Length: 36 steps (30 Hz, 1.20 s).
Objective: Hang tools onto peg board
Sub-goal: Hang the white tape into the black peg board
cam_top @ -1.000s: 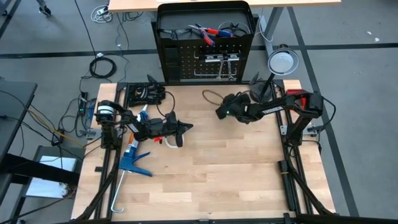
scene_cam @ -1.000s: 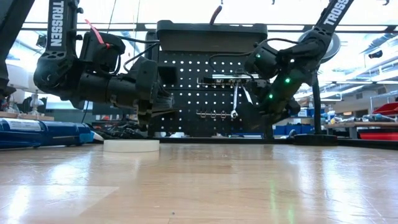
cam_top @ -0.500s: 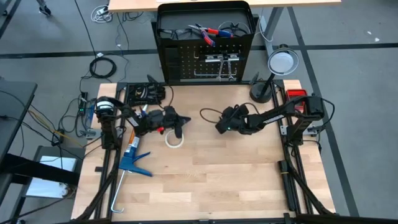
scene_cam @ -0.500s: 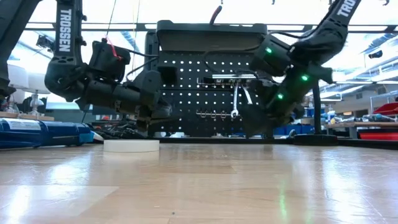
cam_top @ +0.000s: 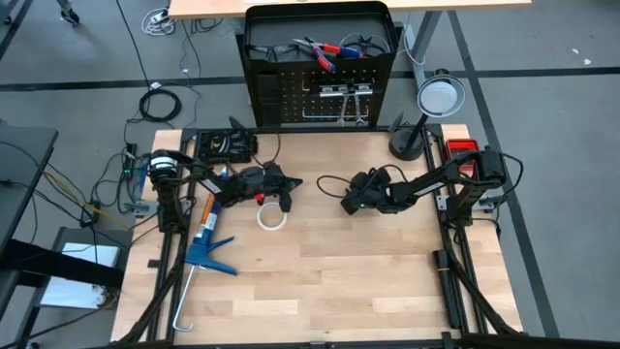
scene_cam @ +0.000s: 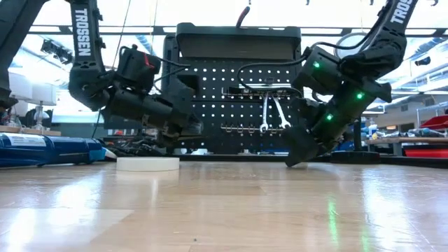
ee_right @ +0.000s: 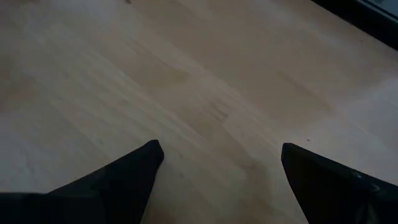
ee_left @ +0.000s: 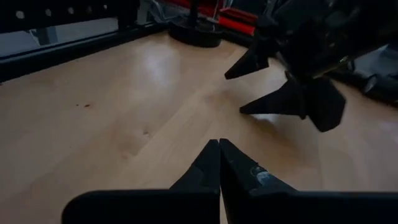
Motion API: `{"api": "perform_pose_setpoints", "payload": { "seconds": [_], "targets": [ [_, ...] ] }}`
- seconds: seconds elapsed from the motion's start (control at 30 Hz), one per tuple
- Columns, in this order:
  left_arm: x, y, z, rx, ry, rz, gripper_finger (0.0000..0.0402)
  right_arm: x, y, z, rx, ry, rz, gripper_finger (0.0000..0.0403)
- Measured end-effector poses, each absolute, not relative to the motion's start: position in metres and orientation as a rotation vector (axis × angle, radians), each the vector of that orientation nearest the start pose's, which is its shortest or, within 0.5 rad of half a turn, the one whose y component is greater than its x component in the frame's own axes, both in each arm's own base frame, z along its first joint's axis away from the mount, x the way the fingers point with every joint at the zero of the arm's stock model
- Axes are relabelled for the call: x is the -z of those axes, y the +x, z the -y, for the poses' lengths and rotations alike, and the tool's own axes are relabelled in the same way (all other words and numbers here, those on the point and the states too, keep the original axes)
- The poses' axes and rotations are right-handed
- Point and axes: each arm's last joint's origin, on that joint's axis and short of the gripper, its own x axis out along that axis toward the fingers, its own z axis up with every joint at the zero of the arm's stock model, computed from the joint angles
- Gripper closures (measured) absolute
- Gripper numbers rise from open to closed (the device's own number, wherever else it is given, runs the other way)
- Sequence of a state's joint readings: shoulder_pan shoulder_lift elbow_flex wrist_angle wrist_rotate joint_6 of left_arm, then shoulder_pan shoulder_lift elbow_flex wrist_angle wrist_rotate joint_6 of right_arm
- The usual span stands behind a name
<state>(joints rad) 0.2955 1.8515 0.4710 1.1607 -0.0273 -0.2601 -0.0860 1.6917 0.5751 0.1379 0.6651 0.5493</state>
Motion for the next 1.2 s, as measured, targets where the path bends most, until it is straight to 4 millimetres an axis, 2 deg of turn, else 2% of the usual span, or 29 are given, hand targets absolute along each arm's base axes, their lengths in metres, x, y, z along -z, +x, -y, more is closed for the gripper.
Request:
{"api": "perform_pose_setpoints", "payload": {
  "seconds": [0.23, 0.37, 0.6, 0.77, 0.9, 1.1, 1.2],
  "targets": [
    [-0.111, 0.299, -0.091, -0.343, -0.218, -0.264, 0.0402, -0.097, 0.262, 0.041, 0.904, 0.213, -0.736, 0.0059],
    [-0.122, 0.299, -0.089, -0.315, -0.175, -0.336, 0.0402, -0.097, 0.262, 0.042, 0.88, 0.256, -0.74, 0.0066],
    [-0.167, 0.268, -0.081, -0.34, -0.007, -0.522, 0.0402, -0.097, 0.264, 0.041, 0.829, 0.218, -0.762, 0.0083],
    [-0.183, 0.241, -0.071, -0.266, -0.026, -0.667, 0.0396, -0.099, 0.267, 0.04, 0.741, 0.151, -0.779, 0.0089],
    [-0.18, 0.232, -0.063, -0.262, -0.095, -0.757, 0.0361, -0.1, 0.269, 0.04, 0.702, 0.069, -0.778, 0.0089],
    [-0.167, 0.23, -0.058, -0.287, -0.167, -0.863, 0.0267, -0.112, 0.282, 0.041, 0.646, 0.011, -0.629, 0.0091],
    [-0.159, 0.23, -0.058, -0.304, -0.208, -0.915, 0.0236, -0.115, 0.285, 0.04, 0.624, 0.011, -0.586, 0.0093]
  ]
}}
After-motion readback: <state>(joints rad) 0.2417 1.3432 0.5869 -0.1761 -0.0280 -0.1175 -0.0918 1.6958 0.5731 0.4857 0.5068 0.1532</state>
